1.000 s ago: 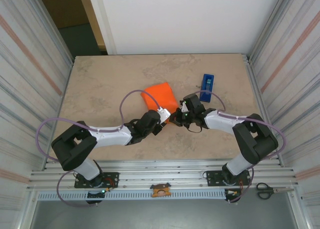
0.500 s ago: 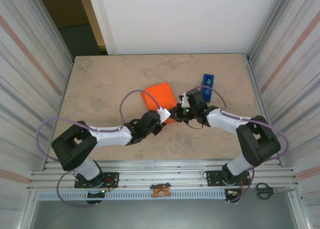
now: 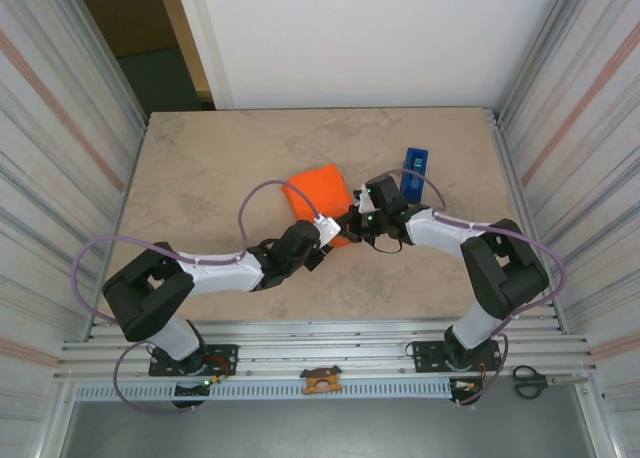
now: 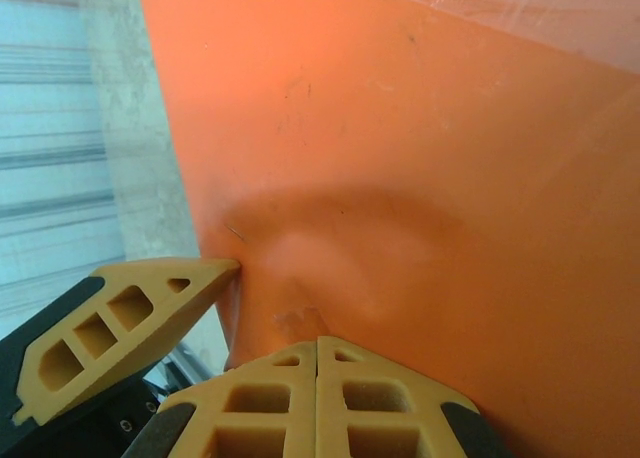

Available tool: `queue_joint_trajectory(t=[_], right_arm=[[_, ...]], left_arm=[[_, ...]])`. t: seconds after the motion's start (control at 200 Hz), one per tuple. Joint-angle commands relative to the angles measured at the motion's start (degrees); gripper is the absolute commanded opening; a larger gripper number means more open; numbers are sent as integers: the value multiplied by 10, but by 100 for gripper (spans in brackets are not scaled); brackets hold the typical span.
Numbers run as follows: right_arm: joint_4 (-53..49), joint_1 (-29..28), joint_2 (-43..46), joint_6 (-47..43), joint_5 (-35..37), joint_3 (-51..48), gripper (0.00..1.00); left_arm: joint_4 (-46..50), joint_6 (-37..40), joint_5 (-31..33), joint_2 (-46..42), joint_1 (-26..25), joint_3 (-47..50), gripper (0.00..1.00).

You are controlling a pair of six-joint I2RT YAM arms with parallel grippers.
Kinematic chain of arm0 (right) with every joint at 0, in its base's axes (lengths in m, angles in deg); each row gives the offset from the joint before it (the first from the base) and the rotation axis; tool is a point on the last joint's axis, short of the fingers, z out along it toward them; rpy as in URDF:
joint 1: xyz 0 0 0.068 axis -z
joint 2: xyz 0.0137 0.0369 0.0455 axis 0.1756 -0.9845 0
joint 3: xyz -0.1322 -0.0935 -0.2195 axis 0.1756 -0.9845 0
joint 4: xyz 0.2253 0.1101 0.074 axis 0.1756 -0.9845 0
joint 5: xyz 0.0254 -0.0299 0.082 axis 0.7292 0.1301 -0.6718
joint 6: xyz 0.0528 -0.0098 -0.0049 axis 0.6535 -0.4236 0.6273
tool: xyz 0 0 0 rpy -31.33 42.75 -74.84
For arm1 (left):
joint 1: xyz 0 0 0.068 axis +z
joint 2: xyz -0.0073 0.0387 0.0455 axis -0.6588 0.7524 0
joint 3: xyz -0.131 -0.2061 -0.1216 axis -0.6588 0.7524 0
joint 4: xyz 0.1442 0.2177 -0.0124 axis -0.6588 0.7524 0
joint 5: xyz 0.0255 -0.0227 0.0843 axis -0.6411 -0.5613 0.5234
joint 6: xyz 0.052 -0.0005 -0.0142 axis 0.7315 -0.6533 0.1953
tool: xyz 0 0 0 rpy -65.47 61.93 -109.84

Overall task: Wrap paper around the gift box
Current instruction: Wrap the gift box with the wrapping paper, then stand up the gift box at the center of the table.

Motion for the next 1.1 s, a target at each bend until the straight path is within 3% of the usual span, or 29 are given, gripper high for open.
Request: queue_joint_trajectory(t=[0.0,0.22,0.436,0.651,0.727,0.787,0.942,1.017,1.092], right_arm=[[-48,4,32,-27,19,23,1],[-105,40,112,-54,58,-18,2],[-106,88,152,-58,49,-61,8],[-113,104,149,-76,42,-52,22],[-116,111,139,-84,32,-40,31],[-123,117,127,-95,27,-25,40],[-134,126,92,-124,29,20,62],[-147,129,60,-139,20,53,66],[-163,129,18,-153,6,92,70]], left_arm=[[120,-17,-41,16,0,26,49],[130,-10,-41,-16,1,18,55],[130,-1,-72,-66,11,8,67],[131,-4,-130,-118,36,-2,84],[135,-11,-139,-141,41,-1,98],[145,-19,-149,-168,46,-1,99],[157,-107,-113,-248,80,8,99],[179,-200,-82,-277,109,7,99],[249,-258,-94,-301,148,-7,99]])
